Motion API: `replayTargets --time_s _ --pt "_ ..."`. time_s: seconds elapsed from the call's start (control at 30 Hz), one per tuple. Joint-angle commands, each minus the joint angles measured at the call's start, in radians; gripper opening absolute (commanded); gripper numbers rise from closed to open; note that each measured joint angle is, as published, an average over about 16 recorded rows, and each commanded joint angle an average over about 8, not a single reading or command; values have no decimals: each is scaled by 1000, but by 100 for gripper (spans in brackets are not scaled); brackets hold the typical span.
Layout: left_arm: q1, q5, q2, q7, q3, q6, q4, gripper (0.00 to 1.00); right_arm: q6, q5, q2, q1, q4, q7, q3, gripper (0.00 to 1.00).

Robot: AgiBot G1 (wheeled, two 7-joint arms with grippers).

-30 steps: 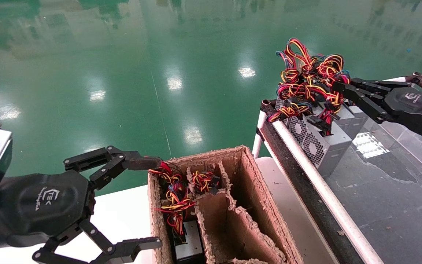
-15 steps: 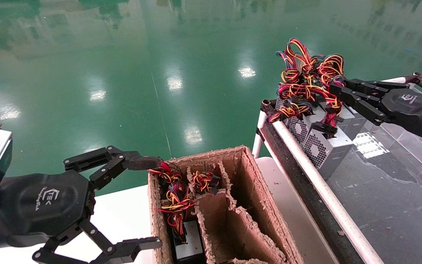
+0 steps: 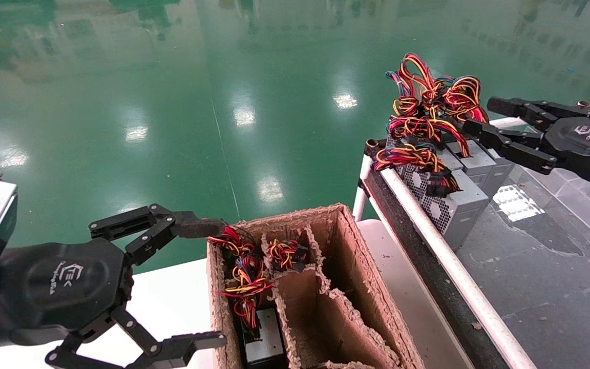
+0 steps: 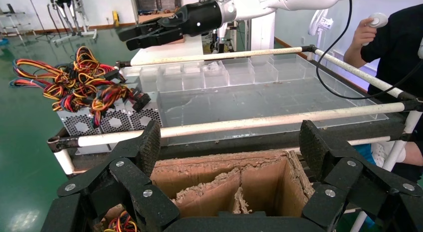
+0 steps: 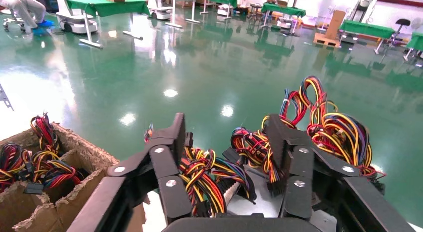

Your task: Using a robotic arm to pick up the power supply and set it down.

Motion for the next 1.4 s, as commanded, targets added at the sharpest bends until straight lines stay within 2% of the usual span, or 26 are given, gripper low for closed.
replayTargets --time_s 0.03,0.2,0.37,1.4 --pt "0 0 0 0 0 0 0 100 -7 3 3 4 -3 -1 2 100" --pt "1 3 2 -2 -5 2 0 100 -31 32 8 7 -15 35 22 100" --pt "3 8 5 -6 -12 5 -1 100 -36 56 16 -22 40 76 32 100" --pt "3 7 4 -5 -11 4 0 100 4 201 99 -335 701 307 56 100"
